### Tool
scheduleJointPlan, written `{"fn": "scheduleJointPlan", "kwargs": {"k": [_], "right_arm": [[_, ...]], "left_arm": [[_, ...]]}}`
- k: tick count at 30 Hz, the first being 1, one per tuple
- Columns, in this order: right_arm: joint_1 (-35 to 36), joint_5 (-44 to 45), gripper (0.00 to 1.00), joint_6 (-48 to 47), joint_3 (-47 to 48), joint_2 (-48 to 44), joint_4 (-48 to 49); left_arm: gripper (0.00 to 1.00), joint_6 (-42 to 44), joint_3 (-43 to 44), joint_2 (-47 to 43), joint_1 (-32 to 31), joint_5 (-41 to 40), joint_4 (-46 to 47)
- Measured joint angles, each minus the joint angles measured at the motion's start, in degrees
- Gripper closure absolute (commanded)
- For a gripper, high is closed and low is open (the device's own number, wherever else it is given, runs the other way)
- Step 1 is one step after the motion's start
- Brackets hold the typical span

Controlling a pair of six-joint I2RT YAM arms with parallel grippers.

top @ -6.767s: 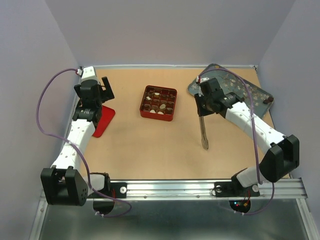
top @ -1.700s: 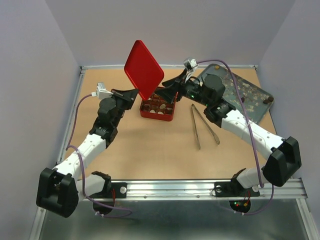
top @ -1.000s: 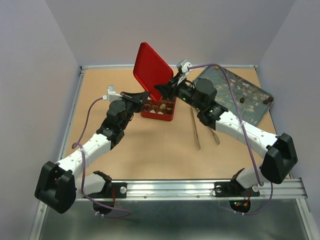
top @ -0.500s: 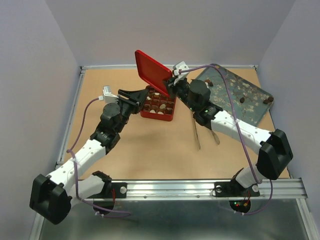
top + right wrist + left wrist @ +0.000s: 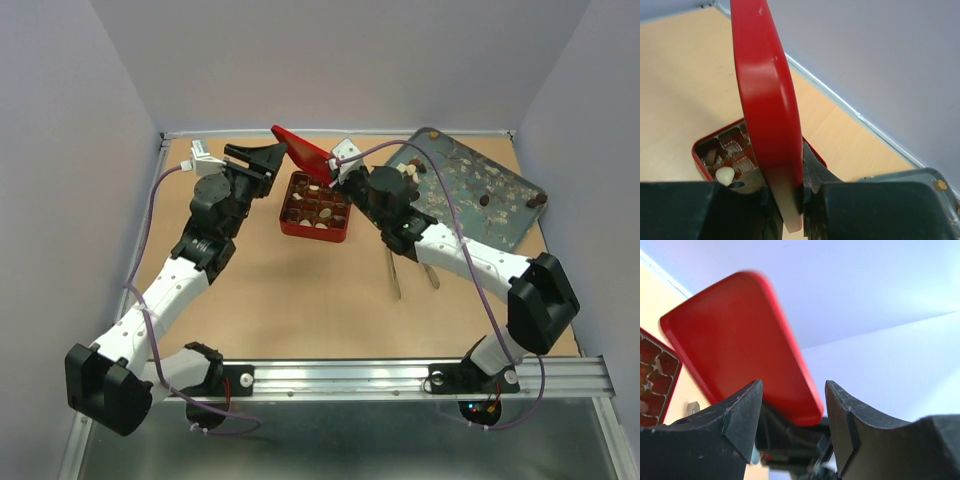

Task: Pack the chocolate

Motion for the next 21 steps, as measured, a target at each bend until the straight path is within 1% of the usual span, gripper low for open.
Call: {"fn": "scheduleJointPlan", "kwargs": {"k": [7,11,15,20,21], "right_arm": [[2.16,0.35,0.86,-5.18,-1.77,0.02,-1.97],[3.15,0.9,0.85,-8.09,-1.77,0.02,-2.23],[4.0,2.12,0.82,-10.71,-1.79,0.04,-2.19],[5.79,5.09,0.78,-14.1,-3.76,0.04,0.15],[6.08,5.68,0.77,-14.62,-4.17,0.04,0.59]], "left_arm": [[0.32,0.87,3.54,7.17,0.83,3.89,-0.59],[0.32,1.11,4.37,8.94,0.83,5.95,-1.49],[0.32,1.68,4.98,9.7,0.83,7.65,-2.95],[0.33,2.86,6.75,10.95,0.83,9.62,-5.14],[0.35,3.19,6.78,10.95,0.83,9.79,-5.7]]}}
